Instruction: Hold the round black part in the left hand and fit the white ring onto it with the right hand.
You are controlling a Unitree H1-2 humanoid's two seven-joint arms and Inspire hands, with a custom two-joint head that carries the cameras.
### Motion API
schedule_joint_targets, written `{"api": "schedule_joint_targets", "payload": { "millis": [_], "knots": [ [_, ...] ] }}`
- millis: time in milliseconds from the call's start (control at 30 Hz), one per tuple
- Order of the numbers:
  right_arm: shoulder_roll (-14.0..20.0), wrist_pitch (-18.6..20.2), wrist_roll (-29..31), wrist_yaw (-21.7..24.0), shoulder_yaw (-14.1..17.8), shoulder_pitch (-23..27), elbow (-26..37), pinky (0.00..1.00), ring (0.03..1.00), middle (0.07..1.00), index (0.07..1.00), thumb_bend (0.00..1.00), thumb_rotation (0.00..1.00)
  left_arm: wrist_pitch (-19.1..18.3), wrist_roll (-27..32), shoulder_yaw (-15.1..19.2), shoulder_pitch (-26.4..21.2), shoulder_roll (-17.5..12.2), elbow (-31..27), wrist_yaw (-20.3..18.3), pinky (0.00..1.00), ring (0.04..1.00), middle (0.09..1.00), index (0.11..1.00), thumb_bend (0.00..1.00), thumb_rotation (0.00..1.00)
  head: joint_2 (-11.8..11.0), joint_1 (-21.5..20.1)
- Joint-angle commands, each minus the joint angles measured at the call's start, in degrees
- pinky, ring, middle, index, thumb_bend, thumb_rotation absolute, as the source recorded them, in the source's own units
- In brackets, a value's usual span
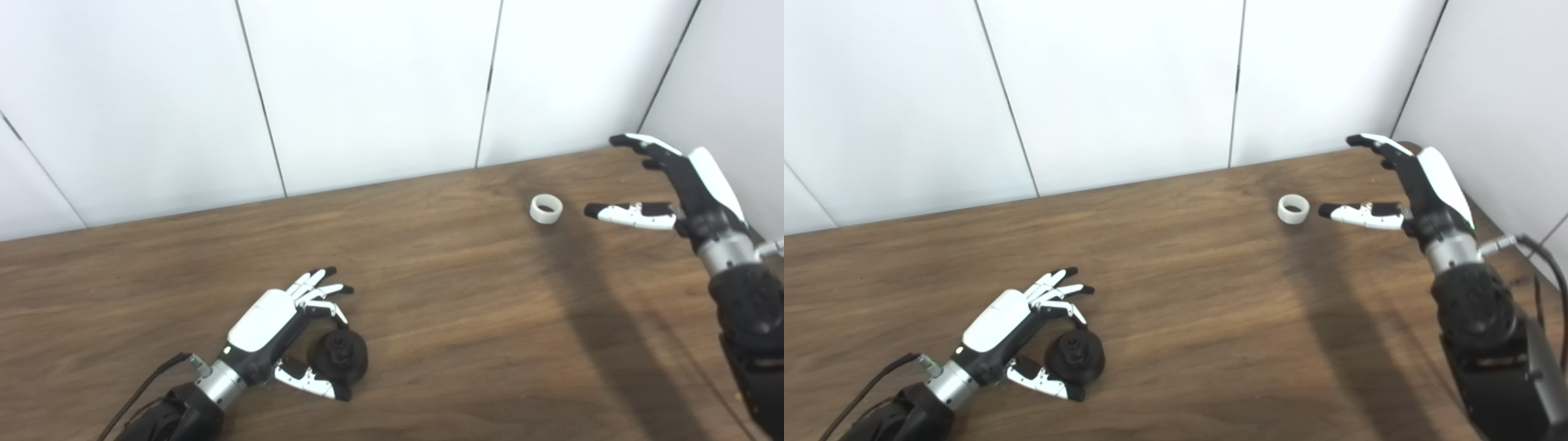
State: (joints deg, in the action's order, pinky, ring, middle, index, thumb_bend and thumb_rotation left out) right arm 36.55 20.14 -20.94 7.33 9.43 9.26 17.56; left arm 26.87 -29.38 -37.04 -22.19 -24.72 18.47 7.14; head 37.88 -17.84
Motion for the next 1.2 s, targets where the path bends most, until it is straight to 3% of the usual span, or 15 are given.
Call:
{"api": "schedule_joint_targets", "payload": {
  "millis": [0,267,500,667,1167],
  "knots": [
    [4.2,-1.0,-1.9,1.9,-0.8,3.8,-0.7,0.85,0.914,0.904,0.794,0.68,0.26,0.0,0.8,-1.2,3.1,0.7,-0.2,-0.1,1.0,1.0,0.88,0.483,0.52,0.06,0.0,-0.4],
    [13.2,-1.8,-6.5,11.0,-8.8,13.0,-7.3,0.87,0.976,0.922,0.767,0.85,0.19,0.0,1.2,0.2,4.6,1.1,-1.2,-1.0,1.0,1.0,0.878,0.483,0.52,0.05,-0.4,-1.6],
    [16.7,-3.0,-12.6,17.5,-16.5,22.6,-13.0,0.92,0.99,0.914,0.729,0.96,0.15,0.0,0.7,0.7,5.2,1.4,-1.6,-1.4,1.0,1.0,0.88,0.483,0.52,0.05,-0.8,-2.1],
    [16.5,-2.9,-15.8,20.8,-19.5,26.3,-15.1,0.96,0.999,0.917,0.725,0.96,0.13,0.0,0.7,1.0,5.9,1.9,-1.9,-1.4,1.0,1.0,0.884,0.483,0.52,0.05,-1.1,-2.1],
    [11.7,-8.3,-22.5,22.6,-25.9,31.0,-23.6,0.96,1.0,0.913,0.715,0.96,0.12,0.0,0.4,2.1,7.4,2.3,-2.9,-1.8,1.0,1.0,0.879,0.483,0.52,0.05,-2.1,-2.5]
  ]
}}
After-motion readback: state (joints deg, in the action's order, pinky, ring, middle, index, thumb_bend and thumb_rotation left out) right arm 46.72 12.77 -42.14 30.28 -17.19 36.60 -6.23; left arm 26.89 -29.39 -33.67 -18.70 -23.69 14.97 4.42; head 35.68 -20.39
